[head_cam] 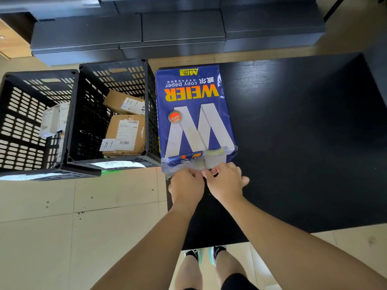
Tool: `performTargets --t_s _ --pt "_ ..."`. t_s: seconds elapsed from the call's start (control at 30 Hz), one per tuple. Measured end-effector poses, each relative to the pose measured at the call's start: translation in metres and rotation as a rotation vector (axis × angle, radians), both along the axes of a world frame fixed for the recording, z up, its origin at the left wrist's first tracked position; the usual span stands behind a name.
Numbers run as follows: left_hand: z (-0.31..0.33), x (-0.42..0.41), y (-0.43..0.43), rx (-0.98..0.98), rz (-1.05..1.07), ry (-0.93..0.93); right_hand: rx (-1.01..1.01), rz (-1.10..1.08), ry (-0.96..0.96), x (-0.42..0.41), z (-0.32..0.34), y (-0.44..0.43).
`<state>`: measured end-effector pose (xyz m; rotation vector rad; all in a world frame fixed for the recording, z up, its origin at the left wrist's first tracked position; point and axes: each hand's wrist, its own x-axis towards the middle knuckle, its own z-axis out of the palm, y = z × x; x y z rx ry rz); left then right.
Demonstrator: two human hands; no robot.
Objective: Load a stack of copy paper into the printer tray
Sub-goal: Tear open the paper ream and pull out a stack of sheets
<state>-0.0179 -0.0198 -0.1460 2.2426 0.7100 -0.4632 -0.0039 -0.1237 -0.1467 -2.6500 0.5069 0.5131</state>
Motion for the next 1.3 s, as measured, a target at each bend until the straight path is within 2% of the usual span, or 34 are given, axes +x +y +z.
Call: performTargets --t_s 0.1,0.2,0.27,0.33,0.47,0.57,0.73,0.87,0.97,1.07,1.3 --pt "0.012 0.014 -0.002 -0.243 0.296 0.000 -0.040 -0.019 -0.016 0.001 -0.004 0.006" --pt "0.024 0.031 -0.004 -0.724 0.803 0.114 -0.020 -0.076 -0.082 -0.003 -0.007 0.009" --pt "0.032 0.037 -0.004 -0.998 1.028 0.149 0.027 -0.089 -0.139 -0.006 -0.010 0.010" --pt "0.038 0.039 -0.002 -1.072 1.060 0.150 0.109 -0.058 -0.189 -0.003 -0.013 0.011" --pt "0.049 0.050 0.002 -1.086 1.045 0.170 0.242 -0.012 -0.169 0.008 -0.017 0.014" --pt "0.051 0.059 0.003 -0.983 0.910 0.088 0.303 -0.061 -0.143 0.011 -0.016 0.014" --pt "0.037 0.055 0.008 -0.396 0.212 -0.199 0.410 -0.156 -0.100 0.013 -0.017 0.011" --pt "0.019 0.055 0.019 -0.124 -0.283 -0.348 0.515 -0.215 -0.080 0.015 -0.014 0.007" --pt "0.006 0.061 0.026 0.034 -0.562 -0.405 0.566 -0.226 -0.078 0.014 -0.012 0.005" --pt "0.005 0.071 0.029 0.083 -0.644 -0.418 0.563 -0.217 -0.052 0.014 -0.012 0.003" --pt "0.011 0.081 0.035 -0.065 -0.577 -0.338 0.574 -0.203 -0.040 0.013 -0.009 0.002"
